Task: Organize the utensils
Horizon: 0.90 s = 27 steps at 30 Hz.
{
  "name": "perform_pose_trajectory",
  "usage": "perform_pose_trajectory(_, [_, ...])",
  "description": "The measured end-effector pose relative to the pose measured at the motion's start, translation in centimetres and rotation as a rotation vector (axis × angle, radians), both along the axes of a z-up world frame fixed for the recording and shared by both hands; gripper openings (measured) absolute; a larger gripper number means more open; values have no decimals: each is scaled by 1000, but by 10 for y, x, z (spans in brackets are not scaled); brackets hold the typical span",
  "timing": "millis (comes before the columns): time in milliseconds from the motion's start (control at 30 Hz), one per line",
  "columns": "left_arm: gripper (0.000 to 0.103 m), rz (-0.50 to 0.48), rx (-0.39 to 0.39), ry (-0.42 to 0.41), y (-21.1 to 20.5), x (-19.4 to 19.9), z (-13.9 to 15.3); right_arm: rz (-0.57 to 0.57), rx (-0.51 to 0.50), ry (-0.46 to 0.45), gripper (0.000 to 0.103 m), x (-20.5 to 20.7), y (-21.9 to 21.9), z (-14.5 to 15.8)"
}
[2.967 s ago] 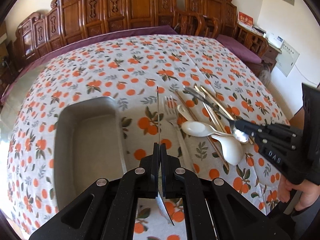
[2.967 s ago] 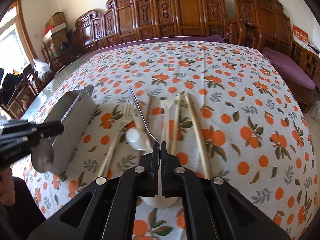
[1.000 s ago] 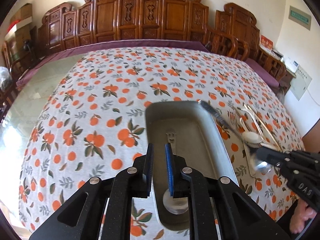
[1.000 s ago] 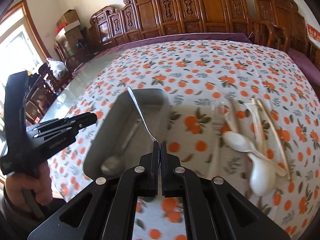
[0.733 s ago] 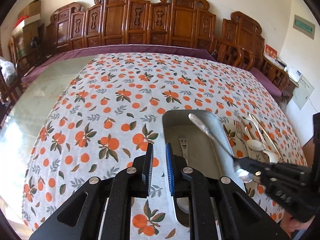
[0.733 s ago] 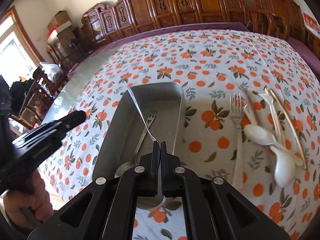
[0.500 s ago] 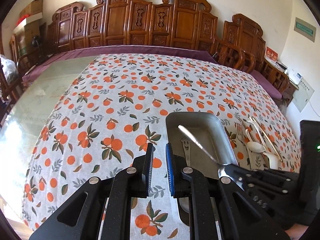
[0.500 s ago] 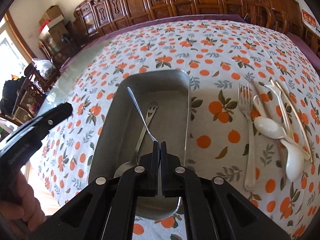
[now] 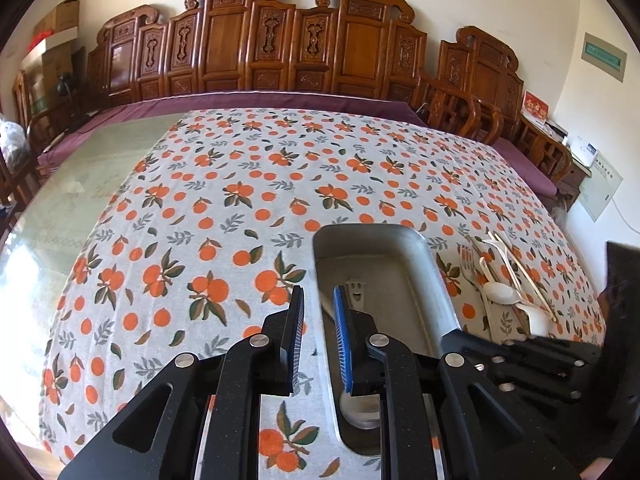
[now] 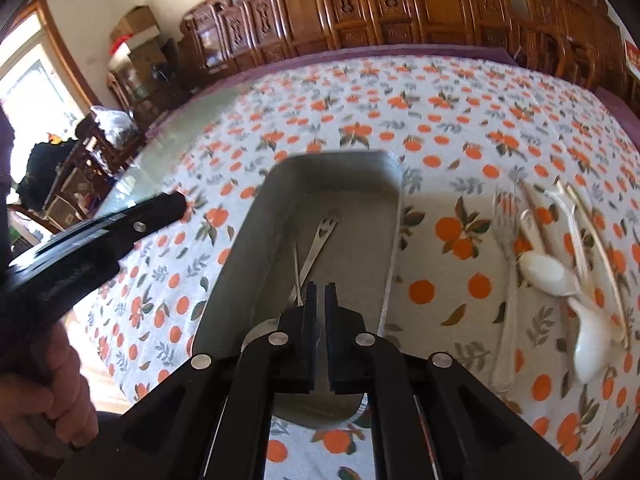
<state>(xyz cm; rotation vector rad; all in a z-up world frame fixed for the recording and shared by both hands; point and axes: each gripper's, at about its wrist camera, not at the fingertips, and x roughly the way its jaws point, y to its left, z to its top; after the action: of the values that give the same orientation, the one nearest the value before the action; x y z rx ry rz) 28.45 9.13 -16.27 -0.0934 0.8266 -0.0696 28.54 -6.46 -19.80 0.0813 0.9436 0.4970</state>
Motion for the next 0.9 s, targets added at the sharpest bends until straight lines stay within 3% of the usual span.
perform_pose_trajectory(200, [30, -47, 8, -9, -27, 0, 2, -19, -66, -121, 7, -5, -53, 20])
perform_pose_trajectory(267, [43, -68, 8, -8, -37, 1, 1, -29, -88, -139, 7, -4, -72, 21])
perform_pose_trajectory(467, [60, -118, 11, -3, -67, 2, -2, -79, -177, -154, 7, 10, -131, 11])
perform_pose_trajectory(667, [66, -161, 27, 7, -94, 2, -7, -88, -208, -128, 15, 29, -166, -15])
perform_pose_trajectory(900, [67, -205, 35, 25, -121, 4, -14, -43, -210, -95, 19, 46, -163, -45])
